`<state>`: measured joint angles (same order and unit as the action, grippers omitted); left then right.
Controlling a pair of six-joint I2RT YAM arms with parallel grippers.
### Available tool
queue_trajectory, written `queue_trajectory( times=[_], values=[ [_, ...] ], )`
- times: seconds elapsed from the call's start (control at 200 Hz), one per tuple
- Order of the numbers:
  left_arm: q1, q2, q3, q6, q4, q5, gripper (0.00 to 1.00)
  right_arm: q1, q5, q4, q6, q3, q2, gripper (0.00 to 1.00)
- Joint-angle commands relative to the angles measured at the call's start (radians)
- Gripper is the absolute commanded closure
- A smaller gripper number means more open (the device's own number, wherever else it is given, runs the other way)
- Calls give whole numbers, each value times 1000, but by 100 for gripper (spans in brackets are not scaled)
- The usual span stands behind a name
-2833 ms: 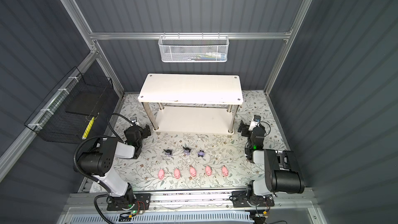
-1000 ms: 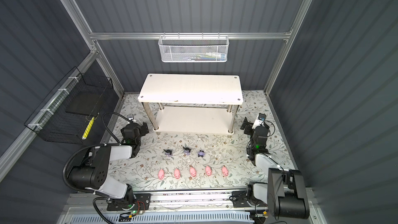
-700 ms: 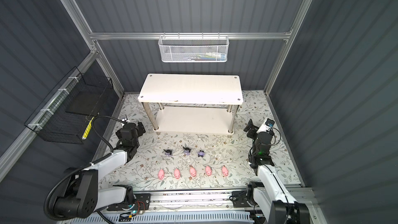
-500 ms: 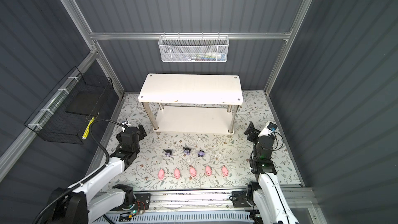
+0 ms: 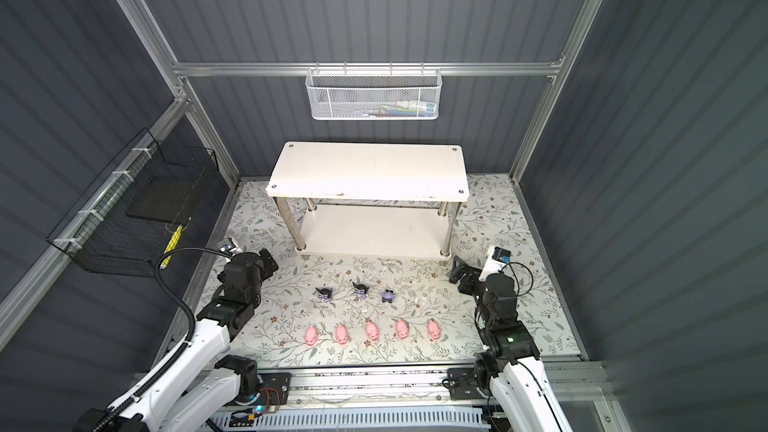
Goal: Place and organize the plastic toys onto the shelf
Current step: 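Move the right gripper over the black-and-purple toy farthest along the row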
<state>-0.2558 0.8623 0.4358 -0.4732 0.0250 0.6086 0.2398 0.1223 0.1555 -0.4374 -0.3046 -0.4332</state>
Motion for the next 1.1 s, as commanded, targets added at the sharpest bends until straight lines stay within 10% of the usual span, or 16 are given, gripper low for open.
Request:
queue_trajectory(
  times=[0.0,0.52,1.096],
  values=[
    [0,18,6,-21,9,-18,8,134,129,114,-5,-51,-12,2],
    [0,41,15,-18,-22,0,6,601,192,17,-190,-88,-352,2],
    [1,56,-3,-17,-40,13,5,667,-82,-40,-103,-298,-813,4]
  ],
)
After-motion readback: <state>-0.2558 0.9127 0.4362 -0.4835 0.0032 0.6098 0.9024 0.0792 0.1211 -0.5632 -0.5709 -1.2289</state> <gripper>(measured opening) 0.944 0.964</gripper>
